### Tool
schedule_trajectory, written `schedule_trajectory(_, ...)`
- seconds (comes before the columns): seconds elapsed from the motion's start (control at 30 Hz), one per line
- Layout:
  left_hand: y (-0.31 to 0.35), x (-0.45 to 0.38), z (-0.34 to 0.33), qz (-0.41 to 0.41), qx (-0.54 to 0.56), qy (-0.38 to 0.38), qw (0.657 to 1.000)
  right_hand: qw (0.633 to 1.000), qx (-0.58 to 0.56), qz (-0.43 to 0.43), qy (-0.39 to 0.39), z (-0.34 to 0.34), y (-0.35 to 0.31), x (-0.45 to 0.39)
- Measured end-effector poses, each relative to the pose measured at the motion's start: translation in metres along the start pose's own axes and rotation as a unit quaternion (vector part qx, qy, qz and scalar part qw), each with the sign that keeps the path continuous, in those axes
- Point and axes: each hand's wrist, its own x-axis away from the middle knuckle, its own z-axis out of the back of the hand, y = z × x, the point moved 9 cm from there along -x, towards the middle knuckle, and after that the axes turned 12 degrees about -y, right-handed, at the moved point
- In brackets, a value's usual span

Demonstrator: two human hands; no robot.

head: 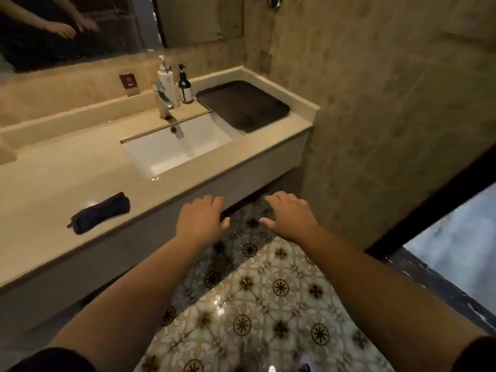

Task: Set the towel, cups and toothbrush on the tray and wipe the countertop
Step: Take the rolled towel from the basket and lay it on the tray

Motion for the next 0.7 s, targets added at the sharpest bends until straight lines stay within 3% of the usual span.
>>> schedule_trajectory(0.17, 0.124, -0.004, 0.006, -0.142, -0.009, 0.012, 0.99, 0.99, -0.023, -0.134, 0.042, -0.001, 0.097, 0.107)
schedule_trajectory(0.4, 0.34, 0.051, 0.002, -0.324, -0.02, 0.014, 0.946, 0.948, -0.059, -0.304, 0.066, -0.017, 0.21, 0.303)
schedule_trajectory(0.53, 0.449, 0.102, -0.01, -0.4, -0.017, 0.017, 0.916, 0.923, -0.059, -0.372, 0.074, -0.037, 0.261, 0.413)
schedule_trajectory(0.7, 0.564, 0.17, -0.037, -0.435, -0.01, 0.008, 0.9, 0.903, -0.065, -0.418, 0.075, -0.066, 0.321, 0.538)
